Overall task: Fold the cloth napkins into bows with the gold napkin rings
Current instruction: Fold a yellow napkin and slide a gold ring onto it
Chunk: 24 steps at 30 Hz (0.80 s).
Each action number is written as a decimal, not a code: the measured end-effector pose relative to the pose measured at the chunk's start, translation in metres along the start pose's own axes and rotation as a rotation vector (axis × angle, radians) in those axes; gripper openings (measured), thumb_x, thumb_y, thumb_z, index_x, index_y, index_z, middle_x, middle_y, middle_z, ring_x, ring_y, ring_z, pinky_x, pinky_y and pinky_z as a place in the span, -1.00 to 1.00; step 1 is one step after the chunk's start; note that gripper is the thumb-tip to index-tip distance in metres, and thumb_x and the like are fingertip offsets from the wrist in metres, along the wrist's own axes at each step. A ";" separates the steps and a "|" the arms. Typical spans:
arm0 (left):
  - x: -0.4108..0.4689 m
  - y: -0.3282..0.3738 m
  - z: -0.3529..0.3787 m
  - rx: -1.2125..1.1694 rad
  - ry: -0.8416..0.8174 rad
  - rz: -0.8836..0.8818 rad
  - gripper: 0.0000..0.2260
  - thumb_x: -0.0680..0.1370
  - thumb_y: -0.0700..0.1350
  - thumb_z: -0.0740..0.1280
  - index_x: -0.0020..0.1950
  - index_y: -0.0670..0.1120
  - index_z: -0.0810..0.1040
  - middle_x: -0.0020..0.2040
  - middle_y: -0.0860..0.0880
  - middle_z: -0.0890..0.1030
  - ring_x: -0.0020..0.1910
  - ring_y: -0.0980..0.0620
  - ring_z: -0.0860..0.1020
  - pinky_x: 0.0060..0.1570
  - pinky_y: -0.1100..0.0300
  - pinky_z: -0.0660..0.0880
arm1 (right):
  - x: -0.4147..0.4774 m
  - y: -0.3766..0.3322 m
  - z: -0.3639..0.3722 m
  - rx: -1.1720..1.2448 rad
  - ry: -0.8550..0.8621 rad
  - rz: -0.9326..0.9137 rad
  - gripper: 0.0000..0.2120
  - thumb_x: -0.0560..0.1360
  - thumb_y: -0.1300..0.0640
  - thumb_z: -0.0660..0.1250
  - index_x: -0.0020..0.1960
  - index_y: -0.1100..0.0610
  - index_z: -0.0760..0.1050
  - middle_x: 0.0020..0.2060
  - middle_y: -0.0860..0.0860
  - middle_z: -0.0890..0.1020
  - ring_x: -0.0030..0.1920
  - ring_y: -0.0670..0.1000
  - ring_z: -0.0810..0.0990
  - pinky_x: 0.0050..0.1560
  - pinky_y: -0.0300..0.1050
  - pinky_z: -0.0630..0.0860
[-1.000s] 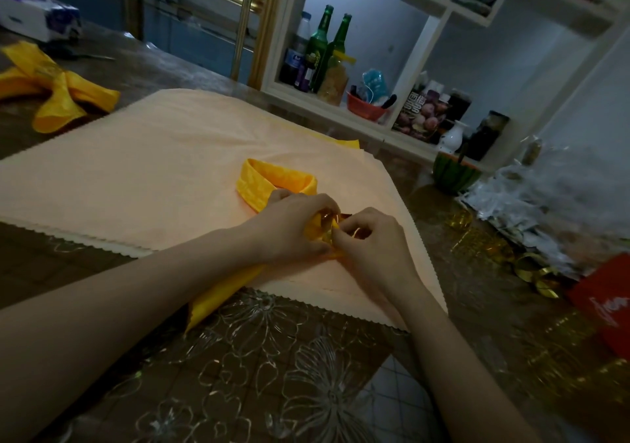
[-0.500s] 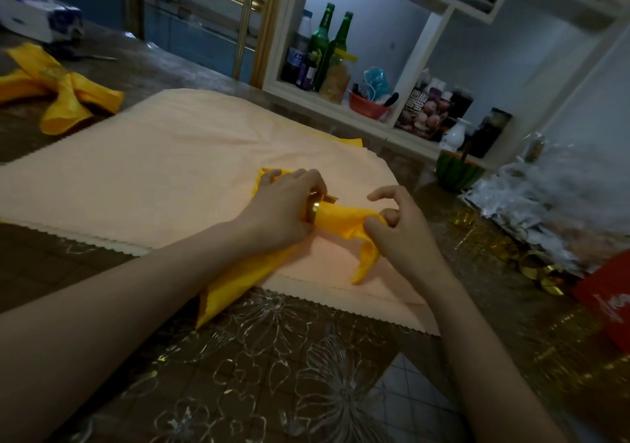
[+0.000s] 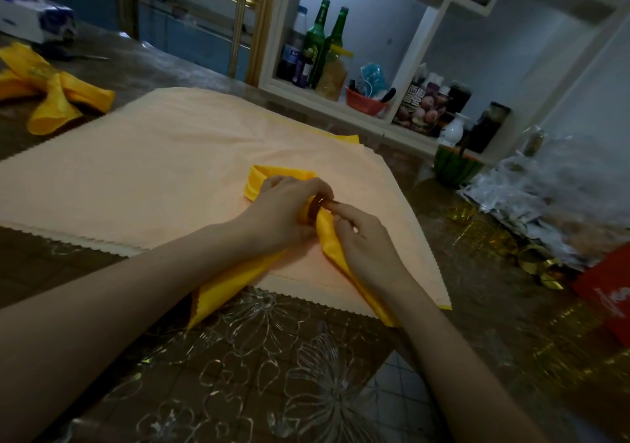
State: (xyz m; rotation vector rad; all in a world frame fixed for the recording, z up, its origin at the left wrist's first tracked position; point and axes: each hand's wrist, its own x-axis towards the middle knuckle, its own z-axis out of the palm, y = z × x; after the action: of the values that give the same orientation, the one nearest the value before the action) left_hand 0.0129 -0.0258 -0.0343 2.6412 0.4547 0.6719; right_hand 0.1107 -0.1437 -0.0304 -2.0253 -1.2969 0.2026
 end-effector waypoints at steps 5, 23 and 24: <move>0.009 0.016 -0.029 -0.060 -0.165 -0.156 -0.46 0.49 -0.17 0.31 0.44 0.00 0.27 0.41 -0.01 0.35 0.45 -0.04 0.21 0.45 -0.09 0.07 | 0.001 0.004 0.007 -0.285 0.020 -0.039 -0.68 0.62 0.06 0.12 0.33 0.03 0.46 0.15 0.06 0.57 0.09 0.04 0.52 0.02 -0.09 0.44; 0.057 -0.003 -0.008 0.111 -0.111 -0.324 -0.88 0.49 -0.04 0.38 -0.10 -0.07 0.52 -0.05 -0.07 0.56 -0.08 -0.01 0.49 -0.08 0.12 0.42 | -0.001 0.005 0.014 -0.248 0.040 0.040 -0.71 0.62 0.08 0.11 0.24 0.04 0.53 0.30 0.05 0.37 0.26 0.05 0.28 0.22 -0.09 0.25; 0.049 -0.003 -0.016 0.070 -0.114 -0.287 -0.88 0.48 -0.06 0.40 -0.08 -0.08 0.55 -0.10 -0.04 0.54 -0.11 0.01 0.49 -0.14 0.17 0.42 | -0.001 0.005 0.014 -0.230 0.057 0.052 -0.71 0.62 0.05 0.10 0.22 0.05 0.54 0.27 0.05 0.39 0.23 0.03 0.29 0.20 -0.09 0.26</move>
State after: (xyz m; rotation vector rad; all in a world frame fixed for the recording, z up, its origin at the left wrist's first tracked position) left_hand 0.0452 0.0009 -0.0036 2.5878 0.8163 0.4197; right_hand 0.1067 -0.1384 -0.0441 -2.2425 -1.2813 0.0199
